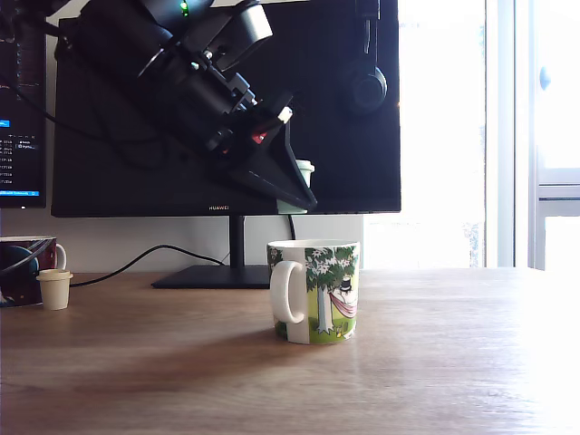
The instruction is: Pick up the coffee capsules from the table one by one and drop them inside the nearest coffee cup
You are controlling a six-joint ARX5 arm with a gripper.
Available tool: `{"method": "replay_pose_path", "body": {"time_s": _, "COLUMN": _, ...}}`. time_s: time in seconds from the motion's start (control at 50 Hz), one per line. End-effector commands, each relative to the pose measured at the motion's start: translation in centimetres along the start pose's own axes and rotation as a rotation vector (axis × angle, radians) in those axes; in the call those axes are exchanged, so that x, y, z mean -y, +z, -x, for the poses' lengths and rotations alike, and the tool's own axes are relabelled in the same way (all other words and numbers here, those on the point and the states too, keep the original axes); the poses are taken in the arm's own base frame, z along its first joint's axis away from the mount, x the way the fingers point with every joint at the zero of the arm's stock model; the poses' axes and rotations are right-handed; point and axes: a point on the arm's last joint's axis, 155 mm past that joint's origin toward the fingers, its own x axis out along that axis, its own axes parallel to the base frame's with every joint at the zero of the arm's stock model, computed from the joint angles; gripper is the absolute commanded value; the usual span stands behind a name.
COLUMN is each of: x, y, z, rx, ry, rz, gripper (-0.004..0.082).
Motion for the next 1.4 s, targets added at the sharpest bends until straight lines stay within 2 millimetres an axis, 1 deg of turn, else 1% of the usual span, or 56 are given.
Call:
{"method": "replay_pose_path", "body": {"time_s": 0.0, "x": -0.1, "y": 0.7, "z": -0.1, "rx": -0.002, "ry": -0.001, "rz": 0.006, "gripper": 0.0231}}
{"method": "replay_pose_path", "body": {"time_s": 0.2, "x": -0.3, "y": 1.4, "z": 0.5, "rx": -0.038, "ry": 0.009, "rz": 0.022, "gripper": 0.0231}}
{"method": "replay_pose_path", "body": {"time_s": 0.3, "x": -0.3, "y": 1.1, "z": 0.3, "rx": -0.073, "ry": 0.004, "rz": 0.032, "gripper": 0.0231}}
{"method": "replay_pose_path", "body": {"time_s": 0.44, "x": -0.4, "y": 0.5, "z": -0.3, "rx": -0.138, "ry": -0.006, "rz": 0.048, "gripper": 0.0233}}
{"method": "replay_pose_path", "body": {"time_s": 0.56, "x": 0.1, "y": 0.4, "z": -0.8, "rx": -0.184, "ry": -0.020, "rz": 0.049, "gripper": 0.0233}}
{"method": "replay_pose_path", "body": {"time_s": 0.76, "x": -0.5, "y": 0.0, "z": -1.8, "rx": -0.275, "ry": -0.008, "rz": 0.066, "gripper": 0.0233}}
{"method": "replay_pose_path", "body": {"time_s": 1.08, "x": -0.4, "y": -1.9, "z": -3.5, "rx": -0.390, "ry": -0.026, "rz": 0.080, "gripper": 0.0236}}
{"method": "replay_pose_path", "body": {"time_s": 1.18, "x": -0.3, "y": -1.9, "z": -3.5, "rx": -0.391, "ry": -0.024, "rz": 0.077, "gripper": 0.0236}}
{"method": "replay_pose_path", "body": {"time_s": 1.38, "x": -0.3, "y": -1.1, "z": -3.2, "rx": -0.385, "ry": -0.023, "rz": 0.075, "gripper": 0.0236}}
